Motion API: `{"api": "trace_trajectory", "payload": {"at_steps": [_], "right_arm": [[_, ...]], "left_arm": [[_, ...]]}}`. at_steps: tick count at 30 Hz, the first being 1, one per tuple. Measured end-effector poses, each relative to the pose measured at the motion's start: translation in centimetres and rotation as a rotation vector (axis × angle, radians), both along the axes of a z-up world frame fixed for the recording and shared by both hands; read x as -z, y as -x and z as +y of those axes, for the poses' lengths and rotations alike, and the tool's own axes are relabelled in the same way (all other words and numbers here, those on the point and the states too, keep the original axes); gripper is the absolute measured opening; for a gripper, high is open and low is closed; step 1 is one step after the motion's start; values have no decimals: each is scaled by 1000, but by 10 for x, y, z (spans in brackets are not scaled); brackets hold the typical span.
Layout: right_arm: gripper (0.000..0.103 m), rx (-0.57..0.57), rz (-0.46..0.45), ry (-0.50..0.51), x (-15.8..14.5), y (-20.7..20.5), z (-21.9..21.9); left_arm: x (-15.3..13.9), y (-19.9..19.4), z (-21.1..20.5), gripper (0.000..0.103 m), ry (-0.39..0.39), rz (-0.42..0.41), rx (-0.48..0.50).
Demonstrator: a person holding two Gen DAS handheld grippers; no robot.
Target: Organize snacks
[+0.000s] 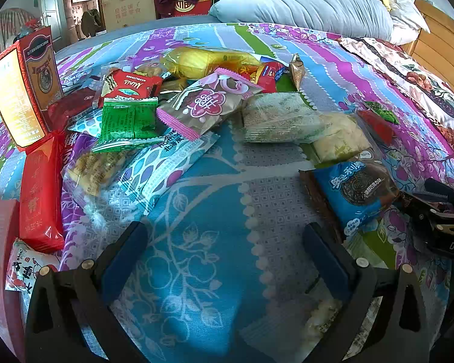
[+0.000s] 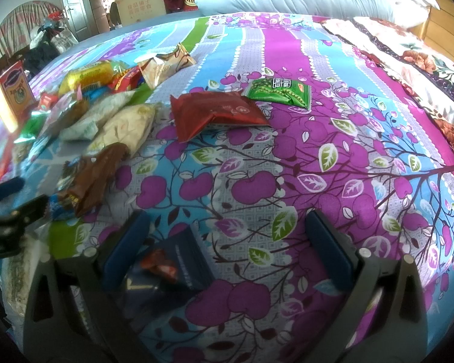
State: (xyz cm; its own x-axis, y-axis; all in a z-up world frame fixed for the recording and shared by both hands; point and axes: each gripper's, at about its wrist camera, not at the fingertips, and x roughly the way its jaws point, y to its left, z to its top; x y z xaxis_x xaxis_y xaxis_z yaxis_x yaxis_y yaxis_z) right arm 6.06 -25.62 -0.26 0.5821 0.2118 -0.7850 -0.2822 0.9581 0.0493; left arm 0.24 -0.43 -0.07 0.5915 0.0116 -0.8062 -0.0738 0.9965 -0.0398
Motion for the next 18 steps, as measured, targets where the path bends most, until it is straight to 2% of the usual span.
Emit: {"api": "trace_trajectory", "payload": {"at_steps": [18], "right_arm": [[103, 0, 0, -1, 0, 0, -1]], "left_arm": [[0, 0, 0, 103, 0, 0, 0]]}}
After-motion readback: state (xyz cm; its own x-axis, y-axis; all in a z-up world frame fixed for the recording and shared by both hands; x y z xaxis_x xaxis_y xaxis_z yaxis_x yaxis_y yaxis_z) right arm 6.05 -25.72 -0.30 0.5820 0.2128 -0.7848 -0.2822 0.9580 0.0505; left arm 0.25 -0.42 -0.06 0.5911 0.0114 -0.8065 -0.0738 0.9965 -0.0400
